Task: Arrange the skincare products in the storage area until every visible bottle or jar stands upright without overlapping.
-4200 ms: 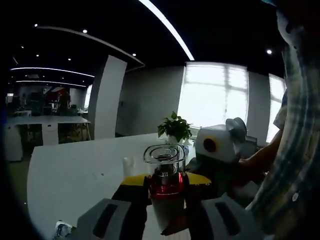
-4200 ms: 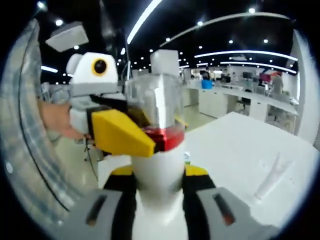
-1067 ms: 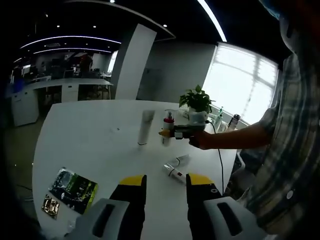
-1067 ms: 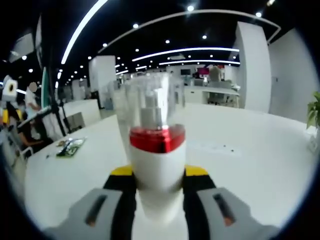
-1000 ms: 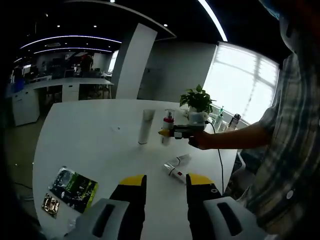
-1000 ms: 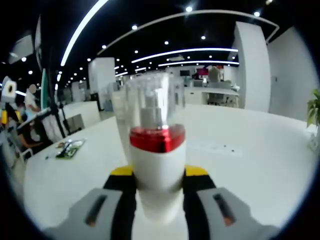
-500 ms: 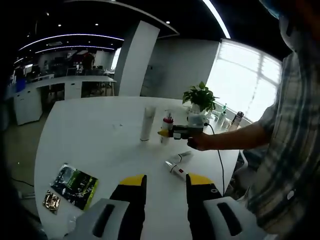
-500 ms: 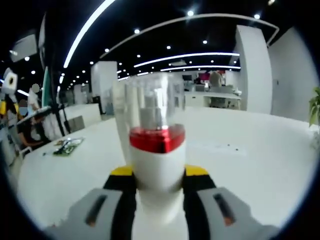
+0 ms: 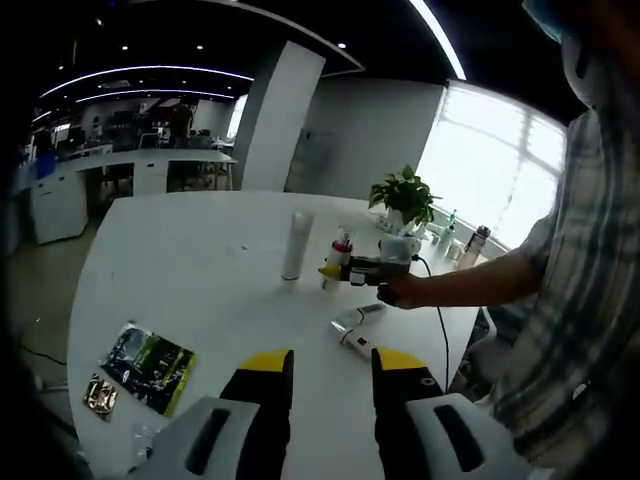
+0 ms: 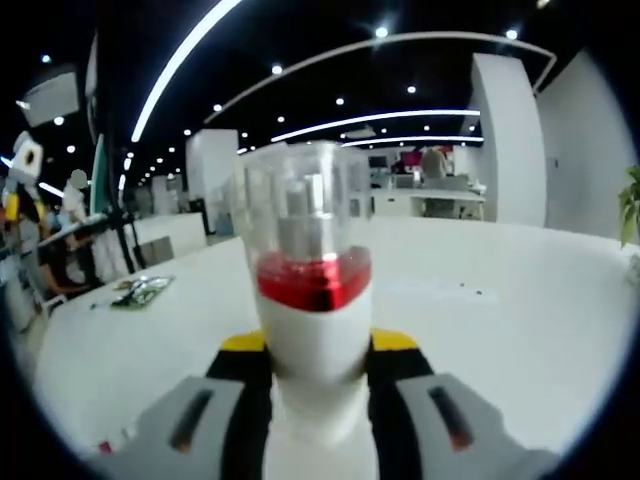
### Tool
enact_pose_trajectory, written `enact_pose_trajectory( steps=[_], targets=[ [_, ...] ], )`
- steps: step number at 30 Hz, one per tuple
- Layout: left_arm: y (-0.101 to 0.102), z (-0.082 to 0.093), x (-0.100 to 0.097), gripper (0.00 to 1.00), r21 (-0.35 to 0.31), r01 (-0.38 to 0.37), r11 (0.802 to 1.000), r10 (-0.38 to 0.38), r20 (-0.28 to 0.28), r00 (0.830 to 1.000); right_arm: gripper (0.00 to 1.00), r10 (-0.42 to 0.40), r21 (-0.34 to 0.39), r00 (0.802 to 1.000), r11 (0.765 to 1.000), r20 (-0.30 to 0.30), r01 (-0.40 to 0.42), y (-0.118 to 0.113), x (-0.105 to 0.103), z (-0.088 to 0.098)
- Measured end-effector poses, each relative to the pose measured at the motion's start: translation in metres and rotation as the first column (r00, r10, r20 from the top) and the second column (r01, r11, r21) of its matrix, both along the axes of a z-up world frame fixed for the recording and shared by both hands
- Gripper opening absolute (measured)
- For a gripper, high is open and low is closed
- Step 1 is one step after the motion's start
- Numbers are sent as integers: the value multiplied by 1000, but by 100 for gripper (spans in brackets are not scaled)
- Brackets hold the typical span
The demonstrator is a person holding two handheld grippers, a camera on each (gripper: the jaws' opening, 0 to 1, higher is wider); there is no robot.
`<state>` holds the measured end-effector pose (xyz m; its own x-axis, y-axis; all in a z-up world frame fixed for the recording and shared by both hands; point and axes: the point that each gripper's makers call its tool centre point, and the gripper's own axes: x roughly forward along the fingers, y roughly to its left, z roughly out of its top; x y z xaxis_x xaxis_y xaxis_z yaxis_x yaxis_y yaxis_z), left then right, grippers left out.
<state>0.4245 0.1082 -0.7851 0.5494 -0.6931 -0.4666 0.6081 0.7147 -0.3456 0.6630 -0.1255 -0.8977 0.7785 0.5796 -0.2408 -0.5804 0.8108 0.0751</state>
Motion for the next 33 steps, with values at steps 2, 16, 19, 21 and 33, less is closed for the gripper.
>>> enact_pose_trajectory(
  steps=[2, 16, 19, 21, 33],
  targets=[
    [-2, 0, 0, 32, 1, 7, 1000, -7, 1, 1000, 35, 2, -11, 1000, 1000, -6, -2, 0, 0, 0],
    [-9, 4, -1, 32, -22, 37, 999, -37, 13, 999, 46, -1, -52, 995, 999, -101, -4, -15, -16, -6],
    [-10, 5, -1, 32, -26, 44, 999, -43, 19, 999, 44, 19, -97, 986, 995, -164, -35, -19, -28, -18],
    [-11, 5, -2, 32, -27, 49, 998, -48, 22, 999, 37, 33, -142, 982, 988, -184, -60, -22, -32, -23],
    [-9, 3, -6, 31, -25, 44, 999, -43, 20, 999, 28, 56, -150, 982, 985, -178, -83, -17, -26, -14]
  ],
)
